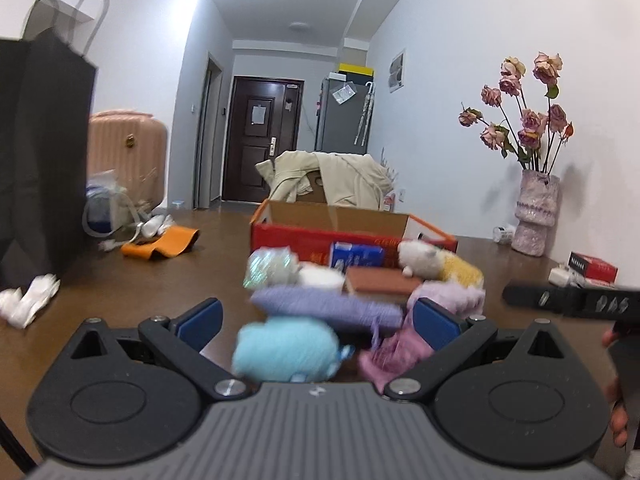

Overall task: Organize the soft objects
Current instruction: 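Reach the left gripper to the white-and-yellow plush toy and close on it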

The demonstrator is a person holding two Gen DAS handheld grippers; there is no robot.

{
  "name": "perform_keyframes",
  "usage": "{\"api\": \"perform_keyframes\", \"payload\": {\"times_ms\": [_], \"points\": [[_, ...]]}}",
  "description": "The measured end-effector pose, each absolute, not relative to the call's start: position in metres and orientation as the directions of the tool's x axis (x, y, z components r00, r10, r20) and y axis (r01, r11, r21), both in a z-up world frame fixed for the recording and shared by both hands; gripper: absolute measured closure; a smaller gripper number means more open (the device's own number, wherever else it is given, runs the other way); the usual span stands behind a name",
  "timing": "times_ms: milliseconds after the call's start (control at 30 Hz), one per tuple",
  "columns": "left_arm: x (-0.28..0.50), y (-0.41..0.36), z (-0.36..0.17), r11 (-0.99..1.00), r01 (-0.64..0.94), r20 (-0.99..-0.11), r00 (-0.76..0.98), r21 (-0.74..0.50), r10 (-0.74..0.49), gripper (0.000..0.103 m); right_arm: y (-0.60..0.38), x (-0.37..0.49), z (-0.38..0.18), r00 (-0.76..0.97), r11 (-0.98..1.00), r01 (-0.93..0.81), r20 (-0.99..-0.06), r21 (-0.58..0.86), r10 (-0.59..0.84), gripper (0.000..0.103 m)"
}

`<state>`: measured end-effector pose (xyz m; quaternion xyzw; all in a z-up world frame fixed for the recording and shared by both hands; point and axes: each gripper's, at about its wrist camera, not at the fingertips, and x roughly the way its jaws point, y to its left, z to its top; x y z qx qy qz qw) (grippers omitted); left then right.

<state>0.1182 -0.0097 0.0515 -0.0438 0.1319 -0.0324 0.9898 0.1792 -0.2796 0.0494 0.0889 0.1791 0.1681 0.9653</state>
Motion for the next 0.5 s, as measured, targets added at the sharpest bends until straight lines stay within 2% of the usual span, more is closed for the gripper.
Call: {"api": "perform_keyframes", "payload": {"times_ms": [67,167,267,333,433,500], "points": [[0.137,-0.020,0.060,0.994,0.064,-0.253,0.964,-0.086,-0.084,0.000,-0.285,0.204,0.052,0.857,0.939,-0.274,-0.390,0.208,0.337,0.000],[0.178,-0.034,0.073,0.991,0.089,-0.294,0.949,-0.098,-0.114,0.000,-0.298,0.231,0.056,0.877,0.962,-0.227,-0.397,0.153,0.270,0.000],[0.224,-0.049,0.083,0.981,0.140,-0.365,0.913,-0.133,-0.179,0.008,-0.310,0.267,0.059,0.861,0.962,-0.227,-0.431,0.152,0.271,0.003],[0.255,-0.063,0.087,0.974,0.180,-0.395,0.892,-0.139,-0.221,0.015,-0.315,0.291,0.058,0.845,0.961,-0.233,-0.457,0.151,0.276,0.008],[0.301,-0.089,0.086,0.968,0.229,-0.432,0.866,-0.104,-0.252,0.022,-0.317,0.323,0.055,0.823,0.954,-0.253,-0.483,0.160,0.300,0.025],[0.332,-0.107,0.077,0.965,0.250,-0.472,0.844,-0.076,-0.255,0.026,-0.318,0.343,0.049,0.800,0.937,-0.281,-0.489,0.207,0.348,0.042]]}}
